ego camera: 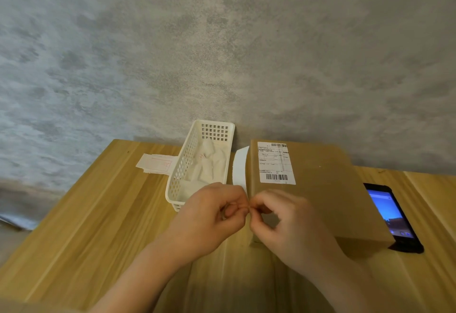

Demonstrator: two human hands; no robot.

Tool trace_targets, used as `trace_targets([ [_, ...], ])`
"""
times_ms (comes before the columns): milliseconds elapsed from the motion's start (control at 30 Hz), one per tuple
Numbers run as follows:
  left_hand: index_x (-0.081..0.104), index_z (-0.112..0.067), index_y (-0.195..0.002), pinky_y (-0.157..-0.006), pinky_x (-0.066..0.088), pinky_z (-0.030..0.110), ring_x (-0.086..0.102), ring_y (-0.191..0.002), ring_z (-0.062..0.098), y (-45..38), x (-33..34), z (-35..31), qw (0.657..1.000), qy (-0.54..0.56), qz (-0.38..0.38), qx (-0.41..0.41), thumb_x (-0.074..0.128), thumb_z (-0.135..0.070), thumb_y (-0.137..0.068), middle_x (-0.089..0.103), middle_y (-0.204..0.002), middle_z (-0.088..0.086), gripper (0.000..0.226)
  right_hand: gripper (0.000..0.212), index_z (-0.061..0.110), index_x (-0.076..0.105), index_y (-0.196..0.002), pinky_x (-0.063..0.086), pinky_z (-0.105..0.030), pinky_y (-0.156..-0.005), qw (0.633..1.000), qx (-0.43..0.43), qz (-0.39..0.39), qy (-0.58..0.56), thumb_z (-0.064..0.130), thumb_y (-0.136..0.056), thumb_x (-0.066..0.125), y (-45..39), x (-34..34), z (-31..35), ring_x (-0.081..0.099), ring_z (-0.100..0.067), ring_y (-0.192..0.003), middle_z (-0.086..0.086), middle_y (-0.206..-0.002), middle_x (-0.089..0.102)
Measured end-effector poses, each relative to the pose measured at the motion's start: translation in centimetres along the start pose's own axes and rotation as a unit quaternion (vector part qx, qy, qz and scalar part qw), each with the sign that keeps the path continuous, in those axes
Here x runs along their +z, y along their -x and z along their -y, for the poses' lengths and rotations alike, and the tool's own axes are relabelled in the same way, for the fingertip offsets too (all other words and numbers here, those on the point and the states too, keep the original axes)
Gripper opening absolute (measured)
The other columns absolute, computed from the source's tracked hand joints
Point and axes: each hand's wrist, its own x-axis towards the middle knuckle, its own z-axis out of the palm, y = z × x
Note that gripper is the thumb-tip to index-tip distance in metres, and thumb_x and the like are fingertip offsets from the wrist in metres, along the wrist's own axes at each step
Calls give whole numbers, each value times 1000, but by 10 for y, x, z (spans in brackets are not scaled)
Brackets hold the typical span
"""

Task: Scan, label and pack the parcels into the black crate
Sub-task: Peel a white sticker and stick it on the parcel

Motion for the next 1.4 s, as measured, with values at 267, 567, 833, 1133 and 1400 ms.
trace_targets([
  [267, 46, -17, -67, -57, 36, 21, 43, -62, 10, -6, 4, 1, 997, 58, 2, -55, 60, -9, -83, 44, -66, 5, 23, 8, 25, 66, -76, 51, -19, -64, 993, 60, 9, -100, 26, -83, 62, -2, -14, -10, 63, -9, -77, 12, -73, 63],
  [567, 45, -13, -67, -63, 34, 28, 40, -61, 8, -16, -31, 34, 979, 76, -34, -187, 57, -16, -83, 41, -63, -3, 21, 24, 16, 61, -67, 37, -12, -54, 961, 203, -36, -183, 3, -87, 60, -3, -33, -43, 48, -2, -59, 5, -62, 56],
  [833, 48, -19, -62, -53, 35, 28, 46, -55, 14, -28, -63, 74, 951, -165, -102, -239, 60, -24, -81, 50, -57, -6, 23, 22, 12, 60, -77, 35, -27, -55, 935, 303, -103, -150, 17, -97, 53, 1, -47, -66, 56, -25, -75, -5, -72, 61],
  [1133, 58, -28, -71, -74, 32, 27, 49, -81, 14, -39, -39, 99, 899, -400, -43, -172, 55, -43, -90, 53, -77, -11, 24, 16, 9, 62, -81, 36, -10, -50, 945, 280, -78, -154, 9, -95, 54, -3, -42, -58, 56, -8, -77, -4, -76, 63],
  [1400, 64, -30, -98, -82, 42, 30, 53, -90, 15, -35, -36, 87, 917, -359, -79, -154, 64, -36, -89, 58, -88, -13, 11, 18, 14, 61, -79, 38, -19, -55, 940, 282, -80, -173, 12, -95, 54, 0, -42, -55, 56, -13, -69, 5, -72, 62],
])
